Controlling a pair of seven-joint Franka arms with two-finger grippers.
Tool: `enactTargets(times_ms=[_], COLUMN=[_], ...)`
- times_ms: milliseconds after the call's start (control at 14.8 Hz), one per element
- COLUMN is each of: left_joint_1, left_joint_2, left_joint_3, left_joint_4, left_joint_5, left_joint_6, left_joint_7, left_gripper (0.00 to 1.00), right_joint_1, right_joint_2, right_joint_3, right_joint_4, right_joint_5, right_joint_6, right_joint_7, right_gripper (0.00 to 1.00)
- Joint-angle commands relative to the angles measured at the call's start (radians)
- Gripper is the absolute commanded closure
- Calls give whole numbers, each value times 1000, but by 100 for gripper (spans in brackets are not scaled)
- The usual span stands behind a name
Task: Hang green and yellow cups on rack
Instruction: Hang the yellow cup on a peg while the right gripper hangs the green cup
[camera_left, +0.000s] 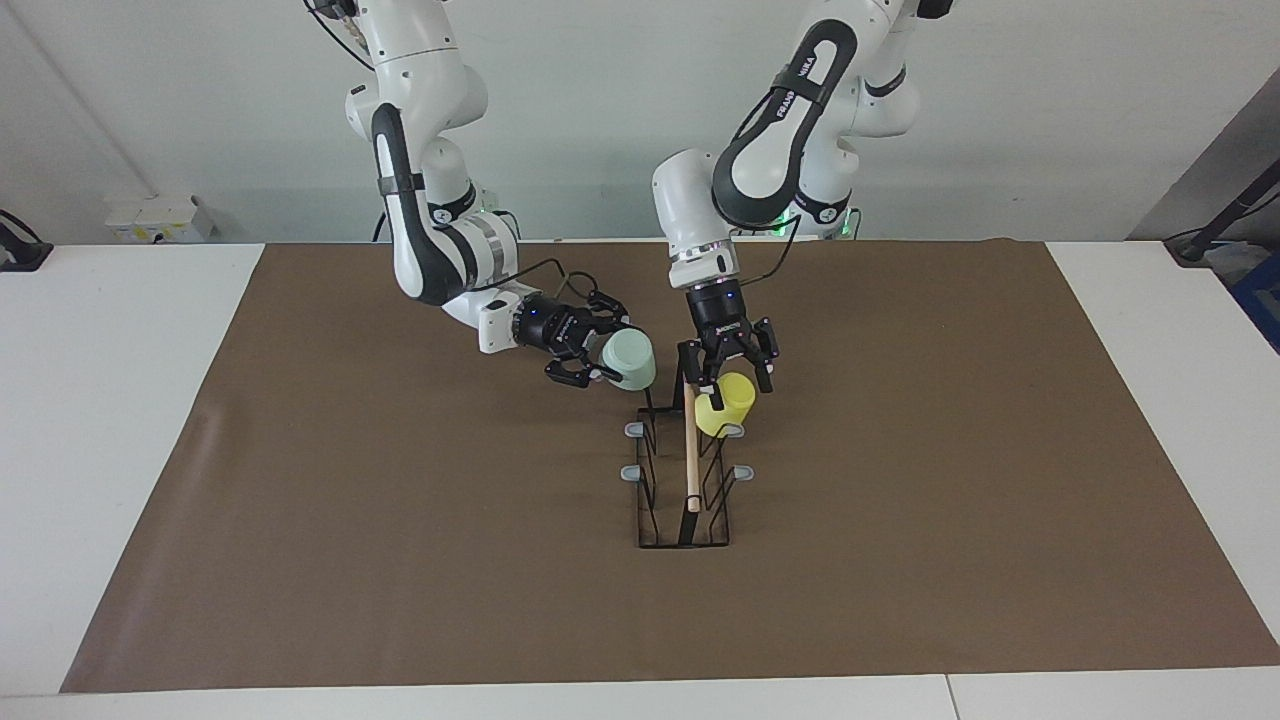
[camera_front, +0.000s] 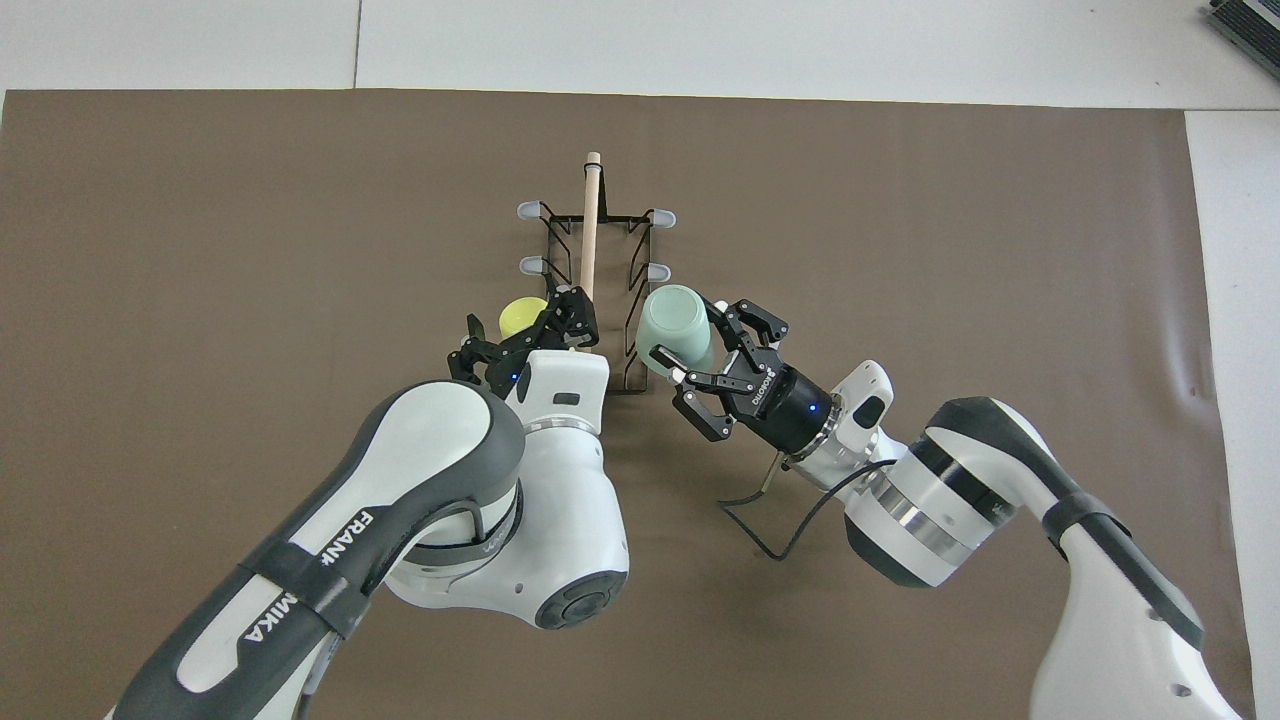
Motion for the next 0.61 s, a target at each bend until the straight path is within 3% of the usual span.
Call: enactTargets(times_ms=[0, 202, 539], left_joint_1=[22, 47, 50], left_joint_2=[-29, -36, -28], left_joint_3=[8, 19, 66], left_joint_4=[12, 44, 128], left_joint_5=[-12, -42, -329], left_joint_6=[19, 50, 62], left_joint_7=[8, 100, 504], left_gripper=[0, 0, 0], right_joint_1=[13, 17, 40], right_joint_2=[17, 29, 69], right_joint_3=[10, 12, 13], right_joint_4=[11, 24, 44], right_joint_5=[90, 100, 128], right_joint_6=[16, 22, 33], right_joint_7=[-41, -43, -82], right_gripper=[100, 100, 100])
